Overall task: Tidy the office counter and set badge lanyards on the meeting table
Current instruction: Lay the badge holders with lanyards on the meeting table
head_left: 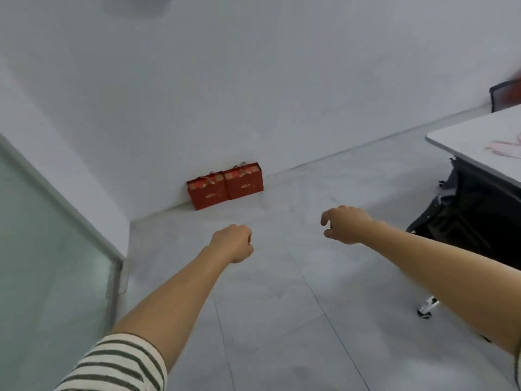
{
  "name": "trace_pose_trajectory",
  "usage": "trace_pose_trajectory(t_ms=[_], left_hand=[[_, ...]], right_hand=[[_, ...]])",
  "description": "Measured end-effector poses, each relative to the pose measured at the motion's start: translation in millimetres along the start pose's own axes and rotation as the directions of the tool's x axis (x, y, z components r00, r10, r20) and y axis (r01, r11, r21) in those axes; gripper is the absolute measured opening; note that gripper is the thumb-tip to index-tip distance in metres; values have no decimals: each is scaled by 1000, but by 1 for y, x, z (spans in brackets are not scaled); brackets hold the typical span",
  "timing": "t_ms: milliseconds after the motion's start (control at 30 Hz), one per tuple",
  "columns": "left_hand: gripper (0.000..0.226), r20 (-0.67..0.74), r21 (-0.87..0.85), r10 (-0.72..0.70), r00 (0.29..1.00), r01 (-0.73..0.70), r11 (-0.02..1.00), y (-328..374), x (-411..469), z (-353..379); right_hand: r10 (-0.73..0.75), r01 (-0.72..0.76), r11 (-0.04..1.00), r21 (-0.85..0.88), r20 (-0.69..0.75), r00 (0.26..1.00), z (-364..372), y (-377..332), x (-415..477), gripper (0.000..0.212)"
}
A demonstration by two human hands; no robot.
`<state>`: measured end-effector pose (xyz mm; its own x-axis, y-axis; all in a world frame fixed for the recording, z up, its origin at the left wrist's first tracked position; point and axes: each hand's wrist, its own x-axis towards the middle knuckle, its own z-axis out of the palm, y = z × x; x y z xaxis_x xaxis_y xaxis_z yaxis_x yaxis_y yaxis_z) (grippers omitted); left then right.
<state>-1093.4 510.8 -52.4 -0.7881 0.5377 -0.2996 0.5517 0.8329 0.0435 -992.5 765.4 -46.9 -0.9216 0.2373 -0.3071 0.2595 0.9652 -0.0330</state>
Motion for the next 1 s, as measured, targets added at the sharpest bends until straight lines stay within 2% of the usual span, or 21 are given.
trace_pose_trajectory(t_ms=[200,333,367,467,667,833,1000], left_hand=[[20,18,27,194,981,-195,980,81,144,-27],[20,49,45,246,968,-248,968,128,220,-48],[20,26,68,277,961,-278,958,155,269,-69],[20,-11,44,312,950,-312,949,185,326,-95],[22,57,68,379,924,-382,921,258,457,-125],[23,76,82,476,876,-481,873,319,576,-147],[24,110,142,587,802,-597,790,385,695,-182]], right_hand=[[136,-136,991,18,12,991,-12,107,73,37],[185,-186,982,42,20,983,-31,172,127,38],[218,-217,975,54,-1,976,-52,210,155,38],[259,-254,963,85,-45,965,-75,260,191,38],[340,-339,936,91,0,940,-97,365,267,38],[447,-447,884,136,30,894,-105,451,334,38],[571,-575,797,188,79,817,-123,536,395,40]])
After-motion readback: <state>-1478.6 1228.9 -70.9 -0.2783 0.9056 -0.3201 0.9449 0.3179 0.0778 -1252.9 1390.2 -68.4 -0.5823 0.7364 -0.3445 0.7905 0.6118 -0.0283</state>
